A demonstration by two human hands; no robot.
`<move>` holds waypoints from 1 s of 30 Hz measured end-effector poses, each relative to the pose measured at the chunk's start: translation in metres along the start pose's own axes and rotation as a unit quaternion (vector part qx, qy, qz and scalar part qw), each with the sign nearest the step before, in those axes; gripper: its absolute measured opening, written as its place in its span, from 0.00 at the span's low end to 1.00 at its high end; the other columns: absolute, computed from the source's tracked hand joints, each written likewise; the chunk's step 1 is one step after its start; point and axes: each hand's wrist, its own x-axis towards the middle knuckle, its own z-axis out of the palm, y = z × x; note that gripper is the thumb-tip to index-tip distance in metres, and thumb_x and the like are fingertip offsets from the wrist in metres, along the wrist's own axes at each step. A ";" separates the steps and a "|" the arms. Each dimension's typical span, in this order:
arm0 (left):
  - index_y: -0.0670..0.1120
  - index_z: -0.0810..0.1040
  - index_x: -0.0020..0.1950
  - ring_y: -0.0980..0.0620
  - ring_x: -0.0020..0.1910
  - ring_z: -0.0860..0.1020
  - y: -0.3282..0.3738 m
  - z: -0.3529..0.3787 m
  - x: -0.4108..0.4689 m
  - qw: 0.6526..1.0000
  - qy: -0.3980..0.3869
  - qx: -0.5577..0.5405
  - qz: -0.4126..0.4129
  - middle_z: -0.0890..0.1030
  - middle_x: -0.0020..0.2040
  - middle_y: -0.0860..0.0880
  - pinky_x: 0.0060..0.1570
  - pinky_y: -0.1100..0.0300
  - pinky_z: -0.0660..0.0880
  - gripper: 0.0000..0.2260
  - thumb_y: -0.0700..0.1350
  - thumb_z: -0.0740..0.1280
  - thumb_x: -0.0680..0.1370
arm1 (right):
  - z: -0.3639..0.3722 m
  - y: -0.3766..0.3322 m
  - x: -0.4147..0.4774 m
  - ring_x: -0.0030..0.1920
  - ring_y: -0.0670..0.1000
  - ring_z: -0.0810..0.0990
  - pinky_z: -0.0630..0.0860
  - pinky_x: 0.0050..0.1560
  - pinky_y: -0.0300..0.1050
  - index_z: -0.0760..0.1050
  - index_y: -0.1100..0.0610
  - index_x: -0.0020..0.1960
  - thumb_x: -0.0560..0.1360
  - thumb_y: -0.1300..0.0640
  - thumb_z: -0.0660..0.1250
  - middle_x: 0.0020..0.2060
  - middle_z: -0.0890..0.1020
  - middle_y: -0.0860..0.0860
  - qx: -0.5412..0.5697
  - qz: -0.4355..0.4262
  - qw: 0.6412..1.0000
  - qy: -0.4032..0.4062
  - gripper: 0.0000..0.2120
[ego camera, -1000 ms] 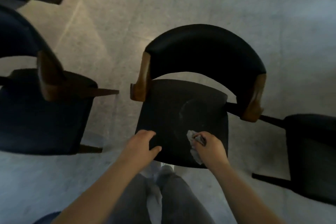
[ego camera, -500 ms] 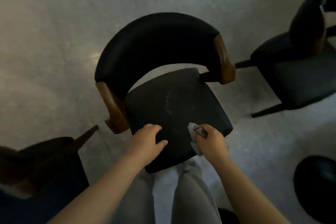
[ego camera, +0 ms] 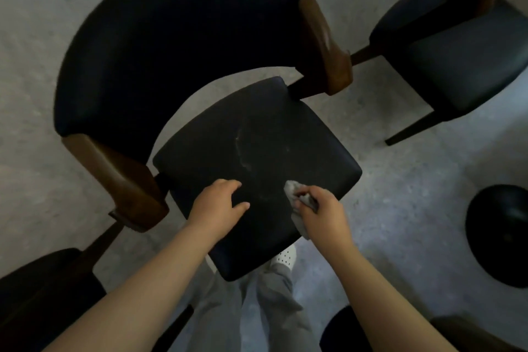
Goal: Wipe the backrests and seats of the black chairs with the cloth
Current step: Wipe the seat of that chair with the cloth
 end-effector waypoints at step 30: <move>0.54 0.60 0.78 0.49 0.74 0.57 -0.092 0.053 0.242 0.982 0.165 0.084 0.037 0.59 0.76 0.52 0.72 0.48 0.60 0.25 0.53 0.60 0.81 | 0.063 -0.031 0.328 0.62 0.52 0.75 0.73 0.63 0.45 0.72 0.55 0.69 0.77 0.63 0.64 0.62 0.76 0.52 -0.164 -0.277 0.942 0.094 0.20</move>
